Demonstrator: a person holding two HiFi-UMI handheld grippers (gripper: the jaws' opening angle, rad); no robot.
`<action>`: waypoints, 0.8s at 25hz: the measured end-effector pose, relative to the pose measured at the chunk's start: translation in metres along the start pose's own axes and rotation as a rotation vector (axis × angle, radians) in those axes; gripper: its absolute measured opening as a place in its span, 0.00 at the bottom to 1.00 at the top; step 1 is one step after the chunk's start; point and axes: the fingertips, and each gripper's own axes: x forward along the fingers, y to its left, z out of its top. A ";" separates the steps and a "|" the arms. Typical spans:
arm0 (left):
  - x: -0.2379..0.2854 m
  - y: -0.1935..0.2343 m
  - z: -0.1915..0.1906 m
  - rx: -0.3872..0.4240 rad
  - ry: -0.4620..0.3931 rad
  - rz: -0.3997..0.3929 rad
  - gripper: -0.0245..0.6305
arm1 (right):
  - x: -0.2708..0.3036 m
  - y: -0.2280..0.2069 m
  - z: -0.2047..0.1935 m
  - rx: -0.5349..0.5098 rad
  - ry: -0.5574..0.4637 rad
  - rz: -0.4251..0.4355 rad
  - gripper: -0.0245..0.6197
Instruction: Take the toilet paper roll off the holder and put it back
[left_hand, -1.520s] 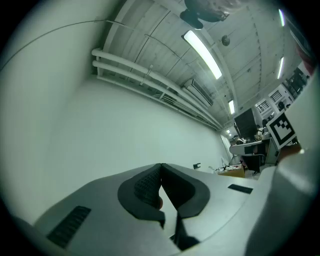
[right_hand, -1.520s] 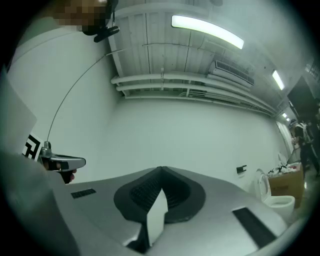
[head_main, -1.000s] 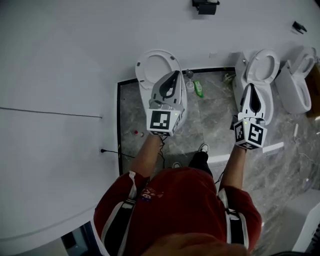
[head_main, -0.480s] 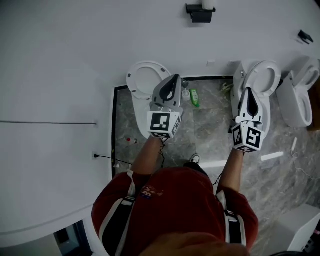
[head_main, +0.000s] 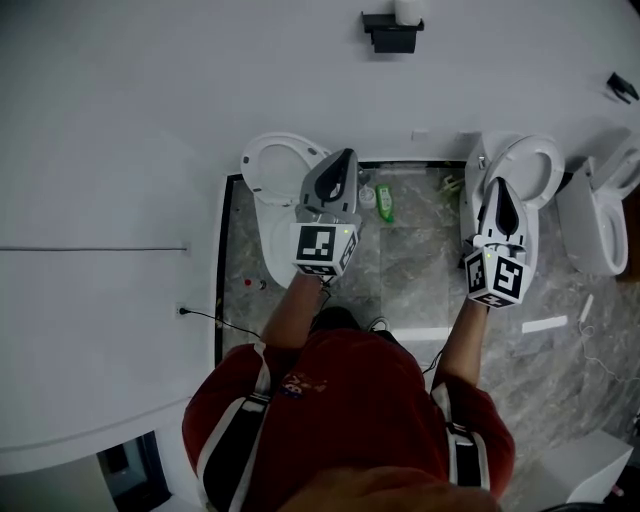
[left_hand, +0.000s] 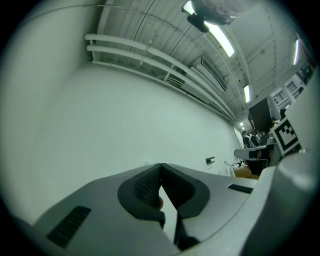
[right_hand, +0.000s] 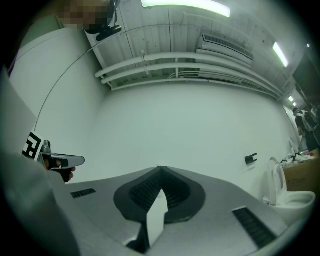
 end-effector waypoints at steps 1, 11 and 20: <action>0.004 -0.001 -0.003 0.003 0.005 0.003 0.07 | 0.002 -0.004 -0.003 0.004 0.003 0.000 0.05; 0.048 0.005 -0.020 0.006 0.013 0.001 0.07 | 0.044 -0.020 -0.020 -0.001 0.019 0.003 0.05; 0.113 0.044 -0.040 -0.029 -0.002 -0.013 0.07 | 0.113 -0.009 -0.036 -0.032 0.025 0.011 0.05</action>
